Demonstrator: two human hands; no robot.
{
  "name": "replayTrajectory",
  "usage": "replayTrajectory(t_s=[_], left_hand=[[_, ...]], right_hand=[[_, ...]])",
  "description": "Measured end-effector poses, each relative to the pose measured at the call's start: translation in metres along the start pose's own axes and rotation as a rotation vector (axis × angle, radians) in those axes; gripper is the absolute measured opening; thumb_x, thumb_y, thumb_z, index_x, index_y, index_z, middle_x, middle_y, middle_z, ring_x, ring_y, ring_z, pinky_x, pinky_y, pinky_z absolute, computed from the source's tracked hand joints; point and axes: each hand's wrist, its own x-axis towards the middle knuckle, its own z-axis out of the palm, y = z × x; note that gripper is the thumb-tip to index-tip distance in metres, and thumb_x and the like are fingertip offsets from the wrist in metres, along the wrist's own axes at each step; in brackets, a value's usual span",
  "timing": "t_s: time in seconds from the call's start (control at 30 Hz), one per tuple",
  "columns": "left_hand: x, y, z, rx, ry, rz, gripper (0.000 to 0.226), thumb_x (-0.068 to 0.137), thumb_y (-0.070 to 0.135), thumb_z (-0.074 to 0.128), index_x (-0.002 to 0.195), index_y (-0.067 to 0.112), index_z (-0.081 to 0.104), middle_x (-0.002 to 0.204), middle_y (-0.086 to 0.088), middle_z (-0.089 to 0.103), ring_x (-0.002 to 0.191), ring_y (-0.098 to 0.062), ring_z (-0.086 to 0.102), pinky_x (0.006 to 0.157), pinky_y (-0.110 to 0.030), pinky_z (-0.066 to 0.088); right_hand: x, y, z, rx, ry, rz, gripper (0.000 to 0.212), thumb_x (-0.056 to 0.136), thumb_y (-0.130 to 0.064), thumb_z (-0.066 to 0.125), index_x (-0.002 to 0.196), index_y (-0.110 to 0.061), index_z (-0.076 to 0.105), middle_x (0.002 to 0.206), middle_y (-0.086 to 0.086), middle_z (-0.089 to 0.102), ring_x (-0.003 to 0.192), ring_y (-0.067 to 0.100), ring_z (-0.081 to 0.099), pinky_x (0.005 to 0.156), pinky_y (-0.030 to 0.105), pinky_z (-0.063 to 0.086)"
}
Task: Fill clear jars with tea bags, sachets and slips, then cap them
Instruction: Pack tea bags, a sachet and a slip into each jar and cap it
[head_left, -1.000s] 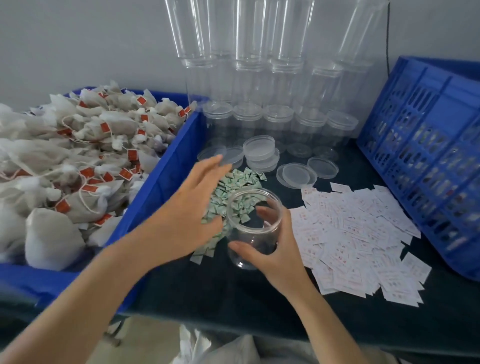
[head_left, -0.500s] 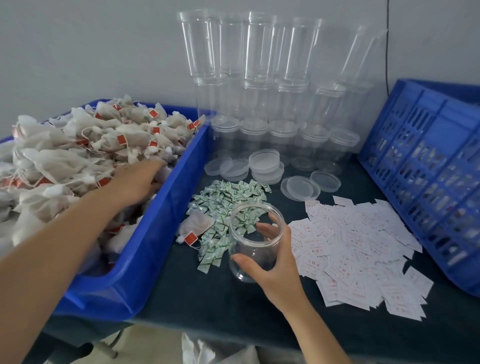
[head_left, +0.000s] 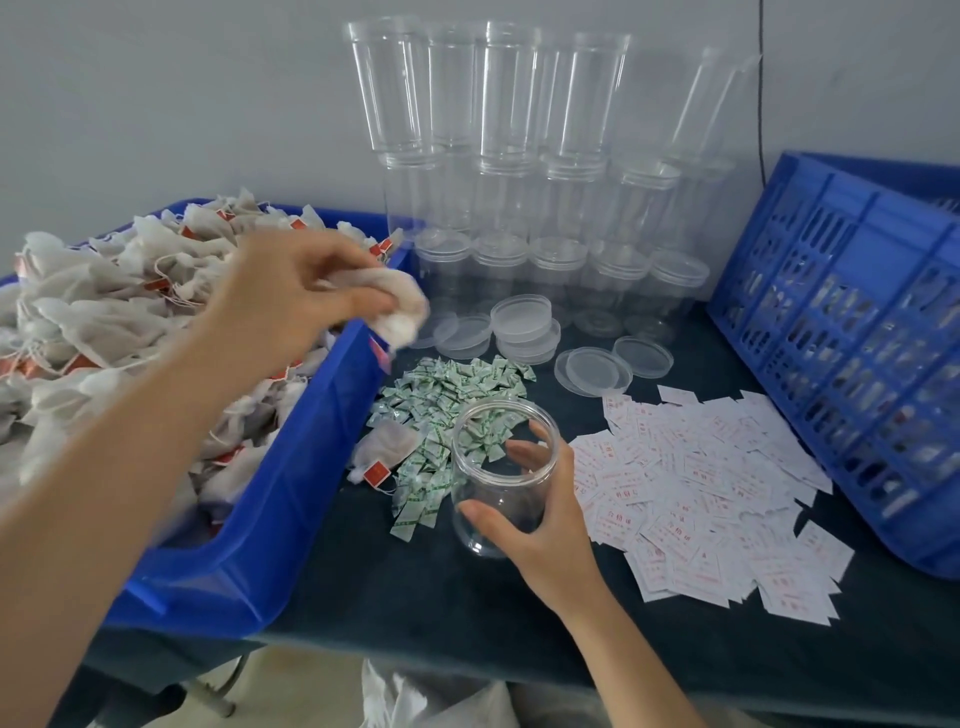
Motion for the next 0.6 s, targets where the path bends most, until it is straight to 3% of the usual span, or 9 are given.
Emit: replayTrajectory(t_s=[0.17,0.27,0.33,0.4,0.47,0.6], left_hand=[[-0.014,0.040,0.045,0.023,-0.354,0.120,0.018,0.075,0.016,0.078,0.087,0.026,0.069,0.082,0.012,0.071,0.079,-0.002,0.065,0.079,-0.012,0.051],[-0.009,0.032,0.053,0.084,-0.345,0.111,0.017,0.079,0.014,0.075,0.093,0.022,0.068,0.086,0.011,0.069,0.080,0.000,0.064,0.078,-0.010,0.049],[-0.002,0.018,0.046,0.144,-0.251,0.060,0.015,0.082,0.014,0.072,0.093,0.024,0.067,0.085,0.013,0.066,0.080,0.002,0.062,0.074,-0.008,0.047],[0.005,-0.004,0.033,0.302,-0.129,0.000,0.013,0.087,0.010,0.066,0.091,0.022,0.067,0.084,0.013,0.063,0.077,-0.002,0.059,0.071,-0.013,0.044],[0.009,-0.034,0.019,0.605,-0.124,-0.100,0.014,0.090,0.007,0.060,0.089,0.020,0.064,0.085,0.009,0.058,0.077,-0.010,0.055,0.072,-0.024,0.044],[-0.004,-0.084,0.000,1.067,-0.536,-0.382,0.010,0.090,0.008,0.052,0.092,0.017,0.057,0.102,-0.005,0.057,0.091,-0.022,0.056,0.085,-0.039,0.051]], right_hand=[[-0.001,-0.002,-0.002,0.019,-0.025,0.010,0.091,0.063,-0.059,0.086,0.137,-0.055,0.034,0.127,-0.022,0.054,0.125,0.008,0.055,0.101,0.027,0.049],[-0.001,-0.002,-0.003,0.028,-0.031,0.004,0.090,0.067,-0.044,0.088,0.140,-0.048,0.035,0.127,-0.022,0.056,0.124,0.006,0.056,0.099,0.020,0.048],[-0.001,-0.001,-0.002,0.031,-0.025,0.016,0.089,0.065,-0.049,0.087,0.137,-0.052,0.035,0.125,-0.025,0.056,0.122,0.005,0.057,0.097,0.018,0.047],[-0.001,0.000,-0.002,0.040,-0.025,0.023,0.090,0.063,-0.053,0.086,0.136,-0.053,0.035,0.124,-0.026,0.055,0.123,0.005,0.057,0.098,0.019,0.047],[-0.001,0.000,-0.002,0.049,-0.031,0.035,0.091,0.062,-0.053,0.086,0.136,-0.053,0.034,0.124,-0.026,0.054,0.123,0.004,0.057,0.097,0.018,0.048],[-0.001,-0.001,-0.002,0.063,-0.027,0.027,0.091,0.061,-0.054,0.086,0.136,-0.050,0.035,0.127,-0.020,0.054,0.123,0.004,0.055,0.099,0.017,0.046]])
